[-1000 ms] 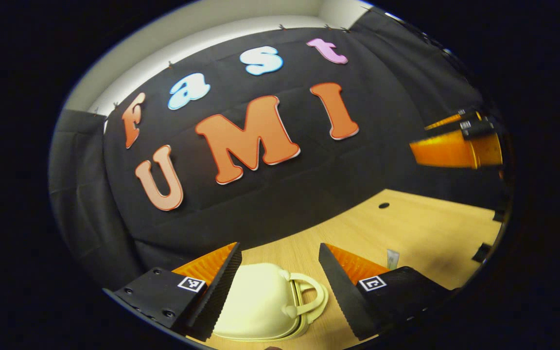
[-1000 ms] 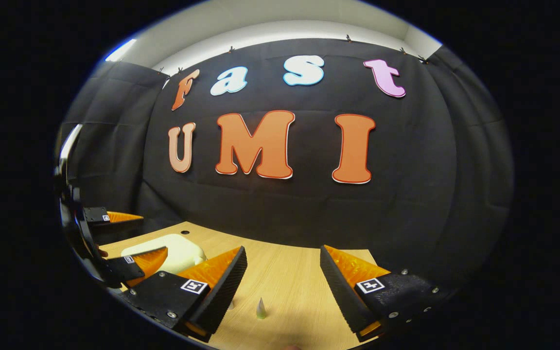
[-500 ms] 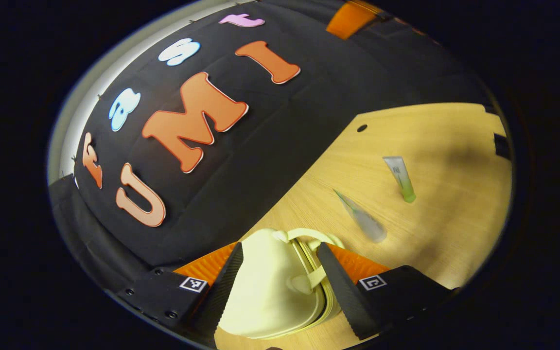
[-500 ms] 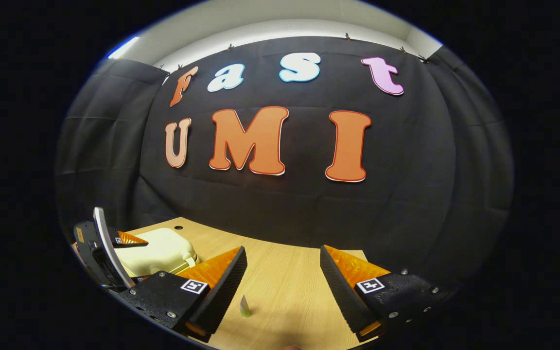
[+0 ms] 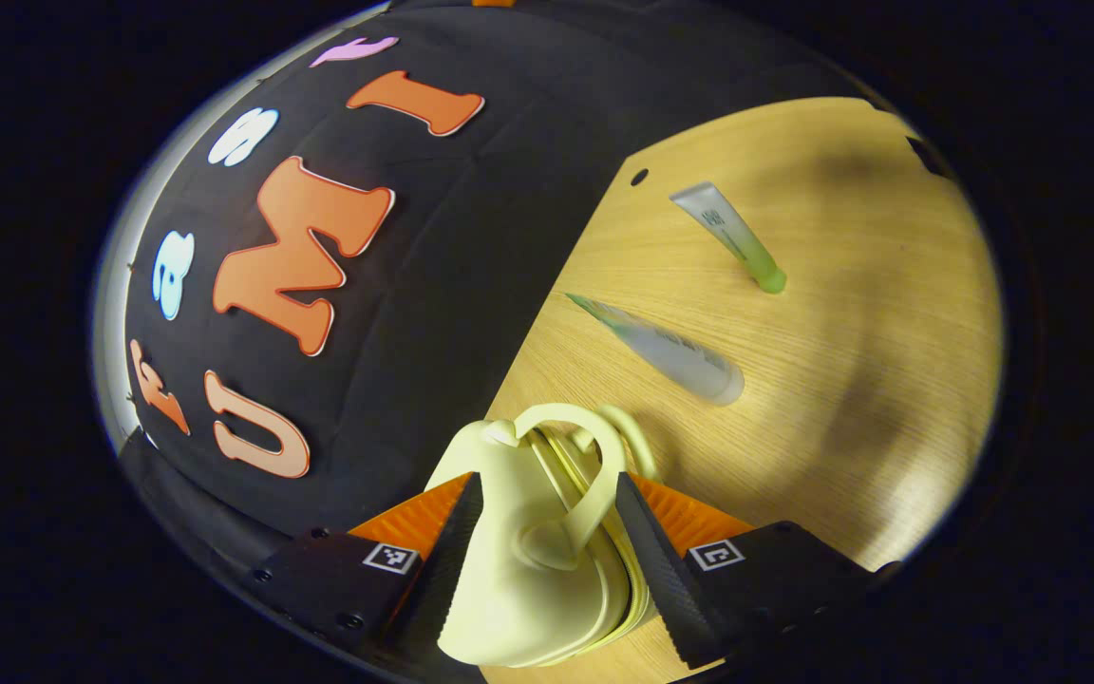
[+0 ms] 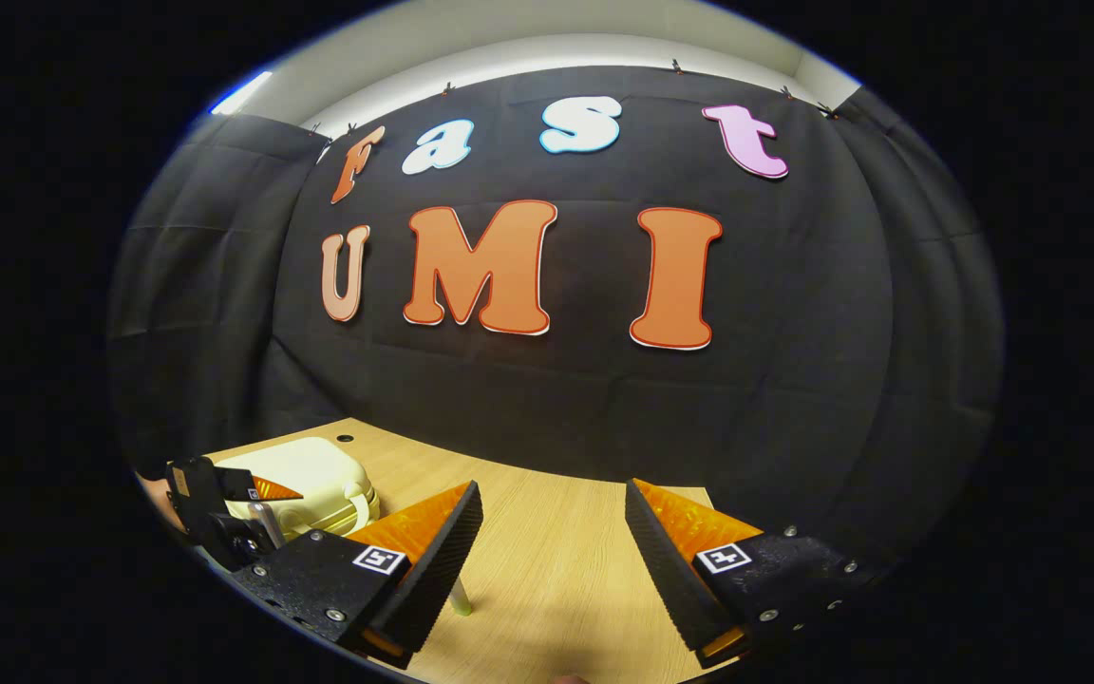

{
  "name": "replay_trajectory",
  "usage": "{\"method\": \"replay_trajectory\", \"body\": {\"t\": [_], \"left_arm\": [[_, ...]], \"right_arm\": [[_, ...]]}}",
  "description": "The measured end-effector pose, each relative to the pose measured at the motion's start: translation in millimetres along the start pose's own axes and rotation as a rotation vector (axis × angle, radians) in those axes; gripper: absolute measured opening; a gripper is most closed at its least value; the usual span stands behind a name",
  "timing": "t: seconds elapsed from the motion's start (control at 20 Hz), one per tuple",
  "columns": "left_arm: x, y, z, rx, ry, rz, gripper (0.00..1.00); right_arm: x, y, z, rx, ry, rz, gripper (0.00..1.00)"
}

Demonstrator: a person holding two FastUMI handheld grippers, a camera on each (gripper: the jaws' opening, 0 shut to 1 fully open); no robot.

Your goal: First open the suitcase, pack the skin care products into it, and then close the suitcase.

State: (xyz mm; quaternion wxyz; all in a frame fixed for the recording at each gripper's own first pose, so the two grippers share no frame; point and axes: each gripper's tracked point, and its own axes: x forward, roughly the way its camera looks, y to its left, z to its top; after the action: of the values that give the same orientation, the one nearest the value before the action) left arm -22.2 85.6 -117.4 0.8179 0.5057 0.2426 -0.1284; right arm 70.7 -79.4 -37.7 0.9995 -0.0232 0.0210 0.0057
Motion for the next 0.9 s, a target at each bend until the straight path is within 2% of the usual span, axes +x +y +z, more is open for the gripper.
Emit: {"method": "replay_trajectory", "body": {"t": [0.1,0.15,0.25,0.3,0.35,0.4,0.45,0.5,0.6,0.65,0.75,0.85,0.9], "left_arm": [[3.6,1.8,-2.2,0.077,0.018,-0.007,0.87],[4.8,3.2,-1.8,0.115,0.016,-0.007,0.71],[4.0,-5.0,-7.7,0.114,0.041,-0.038,0.70],[2.3,-4.2,-4.8,0.118,0.055,-0.020,0.66],[6.8,-4.1,-10.3,0.124,0.069,-0.023,0.33],[9.1,-2.8,-8.8,0.128,0.069,-0.015,0.33],[1.1,1.6,-7.3,0.132,0.067,0.000,0.24],[6.5,1.3,-10.3,0.110,0.087,-0.005,0.16],[8.3,6.2,-4.5,0.065,0.061,0.025,0.17],[7.6,5.8,-9.1,0.022,0.076,0.022,0.01],[4.5,2.7,-4.4,-0.117,0.074,-0.004,0.02],[0.7,6.1,3.2,-0.244,0.054,0.014,0.01],[1.0,6.1,2.4,-0.274,0.045,0.032,0.01]], "right_arm": [[0.8,0.4,-1.0,0.004,0.003,-0.002,0.95],[0.4,0.7,-1.4,0.002,0.005,-0.001,0.95],[-1.2,-3.0,-1.5,-0.009,0.003,-0.009,0.95],[-3.2,-4.8,-3.0,-0.014,0.005,-0.014,0.95],[-4.4,-6.6,-4.4,-0.014,0.008,-0.017,0.95],[-5.1,-8.1,-6.1,-0.009,0.011,-0.018,0.95],[-6.1,-8.3,-6.3,-0.003,0.013,-0.019,0.95],[-6.3,-8.8,-7.0,0.003,0.014,-0.019,0.95],[-8.0,-11.4,-5.0,0.006,0.007,-0.026,0.95],[-7.8,-11.8,-4.7,0.006,0.004,-0.027,0.95],[-8.2,-10.9,-4.7,0.007,0.003,-0.021,0.95],[-5.8,-8.2,-4.5,-0.005,0.000,-0.014,0.95],[-5.1,-6.0,-5.7,-0.009,0.005,-0.007,0.95]]}}
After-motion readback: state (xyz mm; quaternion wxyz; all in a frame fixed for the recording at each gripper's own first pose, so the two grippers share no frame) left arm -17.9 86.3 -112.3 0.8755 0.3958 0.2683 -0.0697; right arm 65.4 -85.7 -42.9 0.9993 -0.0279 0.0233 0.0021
